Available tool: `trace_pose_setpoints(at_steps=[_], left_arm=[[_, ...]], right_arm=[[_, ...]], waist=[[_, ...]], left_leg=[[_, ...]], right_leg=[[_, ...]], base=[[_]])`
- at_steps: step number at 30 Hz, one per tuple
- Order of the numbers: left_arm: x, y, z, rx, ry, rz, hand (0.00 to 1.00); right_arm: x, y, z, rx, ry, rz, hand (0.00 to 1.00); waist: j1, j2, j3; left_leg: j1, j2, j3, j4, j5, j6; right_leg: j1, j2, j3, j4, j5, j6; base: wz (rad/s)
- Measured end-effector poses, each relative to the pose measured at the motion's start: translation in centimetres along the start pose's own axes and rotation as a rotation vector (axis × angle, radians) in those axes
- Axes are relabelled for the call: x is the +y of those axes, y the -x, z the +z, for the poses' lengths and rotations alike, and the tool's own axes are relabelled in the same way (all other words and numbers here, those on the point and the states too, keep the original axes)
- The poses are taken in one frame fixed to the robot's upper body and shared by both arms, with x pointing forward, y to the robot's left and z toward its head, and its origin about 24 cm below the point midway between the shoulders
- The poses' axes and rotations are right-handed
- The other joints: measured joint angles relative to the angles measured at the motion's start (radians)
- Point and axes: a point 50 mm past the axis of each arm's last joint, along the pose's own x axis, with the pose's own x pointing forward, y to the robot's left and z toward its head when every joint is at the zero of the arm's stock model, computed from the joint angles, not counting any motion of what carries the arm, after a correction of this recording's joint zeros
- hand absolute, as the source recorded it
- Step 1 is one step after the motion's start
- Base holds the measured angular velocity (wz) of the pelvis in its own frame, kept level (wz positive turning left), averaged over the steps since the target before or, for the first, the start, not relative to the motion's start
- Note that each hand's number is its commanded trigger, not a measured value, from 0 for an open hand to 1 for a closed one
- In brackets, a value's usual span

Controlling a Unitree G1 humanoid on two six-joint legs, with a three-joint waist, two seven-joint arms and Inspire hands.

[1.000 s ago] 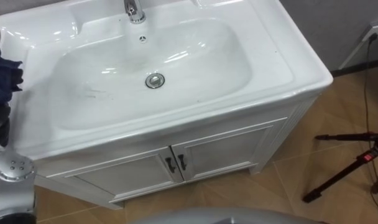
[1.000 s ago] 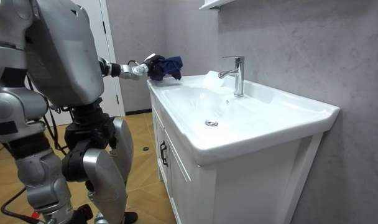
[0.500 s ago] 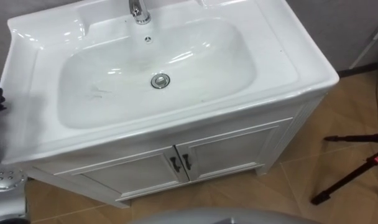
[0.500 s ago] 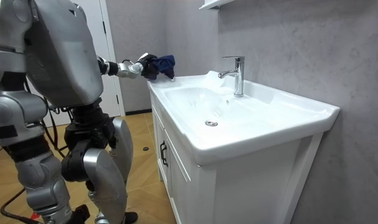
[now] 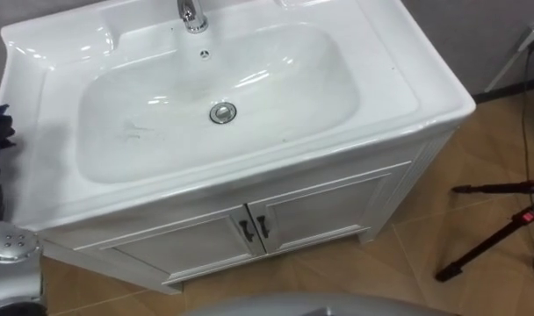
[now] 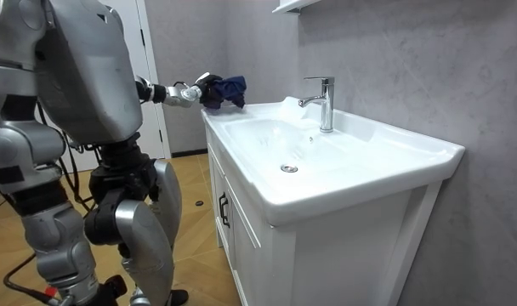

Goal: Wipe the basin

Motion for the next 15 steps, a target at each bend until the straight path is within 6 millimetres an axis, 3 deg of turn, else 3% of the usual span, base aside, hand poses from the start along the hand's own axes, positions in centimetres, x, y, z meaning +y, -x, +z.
trace_pose_setpoints(at_steps=[14,15], left_arm=[[-1.0,0.6,0.5,-0.026,-0.002,-0.044,1.0],[-1.1,0.6,0.6,-0.029,-0.003,-0.05,0.84]], right_arm=[[0.1,0.0,-0.3,0.01,0.002,0.001,0.0],[0.1,0.0,-0.4,0.013,0.002,0.002,0.0]], waist=[[-0.029,0.0,0.0007],[-0.029,0.0,0.0007]], left_leg=[[-0.001,0.0,-0.002,-0.002,0.0,0.0],[0.0,0.0,-0.002,-0.002,0.0,0.0]], right_leg=[[0.002,0.002,0.007,-0.014,0.007,0.003],[0.002,0.002,0.008,-0.015,0.008,0.003]], base=[[-0.02],[-0.06]])
